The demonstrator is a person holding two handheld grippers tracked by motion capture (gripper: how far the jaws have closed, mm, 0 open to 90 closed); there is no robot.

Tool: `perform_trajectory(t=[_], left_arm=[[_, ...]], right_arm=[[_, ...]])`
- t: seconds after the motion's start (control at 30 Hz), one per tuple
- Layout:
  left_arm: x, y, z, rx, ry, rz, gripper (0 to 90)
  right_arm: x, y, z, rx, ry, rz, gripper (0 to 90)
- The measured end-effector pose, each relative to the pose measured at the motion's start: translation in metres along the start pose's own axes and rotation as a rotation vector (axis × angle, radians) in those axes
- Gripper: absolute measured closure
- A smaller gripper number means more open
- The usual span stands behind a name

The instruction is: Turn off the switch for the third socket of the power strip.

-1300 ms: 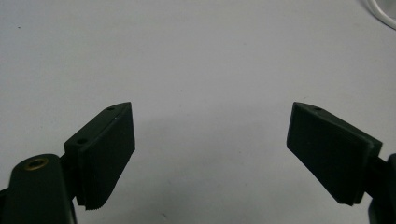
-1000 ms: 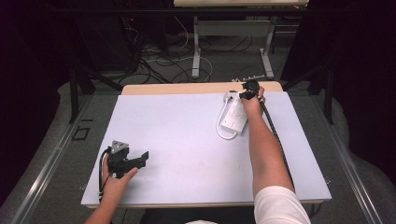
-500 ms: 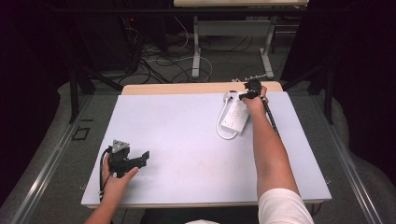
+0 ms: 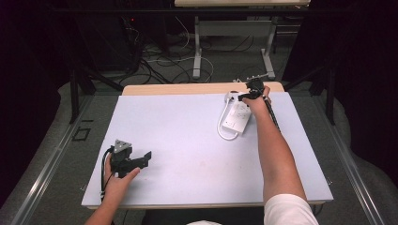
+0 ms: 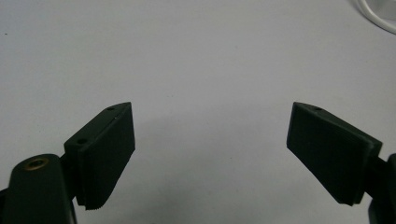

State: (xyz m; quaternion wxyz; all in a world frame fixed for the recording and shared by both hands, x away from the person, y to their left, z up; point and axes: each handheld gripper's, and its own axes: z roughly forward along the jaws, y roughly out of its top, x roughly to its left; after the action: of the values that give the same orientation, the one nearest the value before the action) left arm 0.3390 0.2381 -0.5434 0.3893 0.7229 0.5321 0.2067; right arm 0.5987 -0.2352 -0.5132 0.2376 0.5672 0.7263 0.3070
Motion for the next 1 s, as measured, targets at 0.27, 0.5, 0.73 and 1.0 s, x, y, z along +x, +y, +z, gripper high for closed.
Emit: perform_trajectory(t=[0.27, 0.5, 0.73, 1.0], left_arm=[[-0.002, 0.001, -0.002, -0.012, -0.023, 0.012, 15.2], [-0.004, 0.002, 0.000, -0.018, -0.040, 0.024, 15.2], [-0.003, 0.003, 0.000, -0.013, -0.039, 0.016, 14.7], [-0.003, 0.003, 0.002, 0.006, -0.025, 0.038, 11.8]], right_arm=[[0.005, 0.004, -0.012, 0.024, -0.005, -0.010, 15.2], [0.012, 0.007, -0.023, 0.009, 0.006, -0.025, 0.0], [0.020, 0.007, -0.033, 0.033, 0.034, -0.054, 0.0], [0.027, 0.008, -0.048, 0.071, 0.053, -0.104, 0.0]])
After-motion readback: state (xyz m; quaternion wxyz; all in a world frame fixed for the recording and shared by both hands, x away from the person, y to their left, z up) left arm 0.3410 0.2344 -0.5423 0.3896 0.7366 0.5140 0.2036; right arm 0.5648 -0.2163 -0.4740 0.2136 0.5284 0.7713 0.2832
